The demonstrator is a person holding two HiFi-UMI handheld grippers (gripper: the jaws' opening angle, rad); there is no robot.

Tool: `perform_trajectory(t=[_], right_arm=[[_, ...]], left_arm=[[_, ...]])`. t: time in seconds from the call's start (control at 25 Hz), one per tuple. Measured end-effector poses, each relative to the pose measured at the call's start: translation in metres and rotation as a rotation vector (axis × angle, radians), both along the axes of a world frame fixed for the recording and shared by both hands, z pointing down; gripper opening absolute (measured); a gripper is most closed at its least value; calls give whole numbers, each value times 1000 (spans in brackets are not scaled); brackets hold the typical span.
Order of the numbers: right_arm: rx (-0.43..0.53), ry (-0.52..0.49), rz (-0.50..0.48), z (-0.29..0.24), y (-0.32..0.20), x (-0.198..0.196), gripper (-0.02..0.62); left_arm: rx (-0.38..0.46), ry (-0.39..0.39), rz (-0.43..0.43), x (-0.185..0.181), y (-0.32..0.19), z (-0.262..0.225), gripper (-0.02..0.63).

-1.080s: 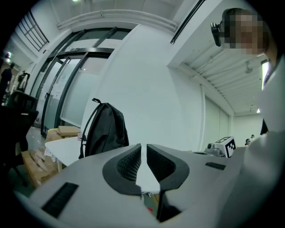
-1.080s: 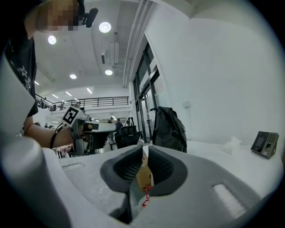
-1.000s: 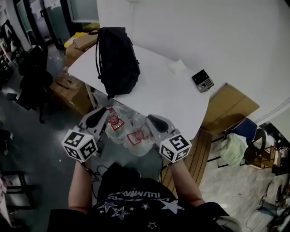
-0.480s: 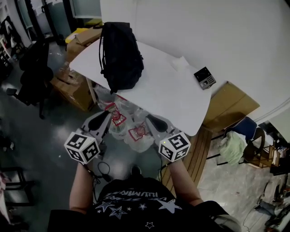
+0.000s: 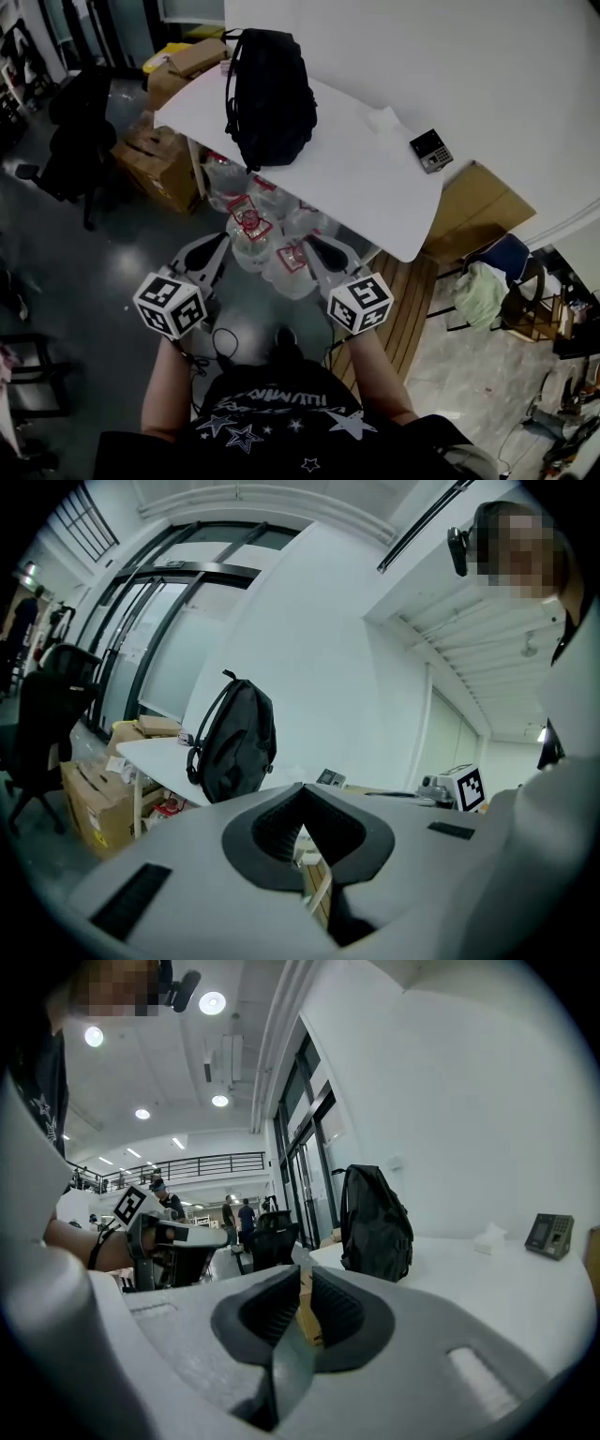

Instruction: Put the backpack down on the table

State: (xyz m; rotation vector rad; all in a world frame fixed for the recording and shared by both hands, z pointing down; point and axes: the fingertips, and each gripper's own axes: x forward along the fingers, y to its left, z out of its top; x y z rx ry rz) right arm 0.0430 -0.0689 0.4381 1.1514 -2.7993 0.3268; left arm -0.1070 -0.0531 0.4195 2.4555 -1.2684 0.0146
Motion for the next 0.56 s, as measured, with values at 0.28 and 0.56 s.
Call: perform_trajectory(t=[0.28, 0.56], right_arm=[[4, 51, 21, -2, 34, -12, 37], [4, 85, 25, 1, 65, -33, 37]], left_arm=[[-4, -10, 43, -12, 30, 3, 8], [8, -47, 86, -18, 57, 4, 8]])
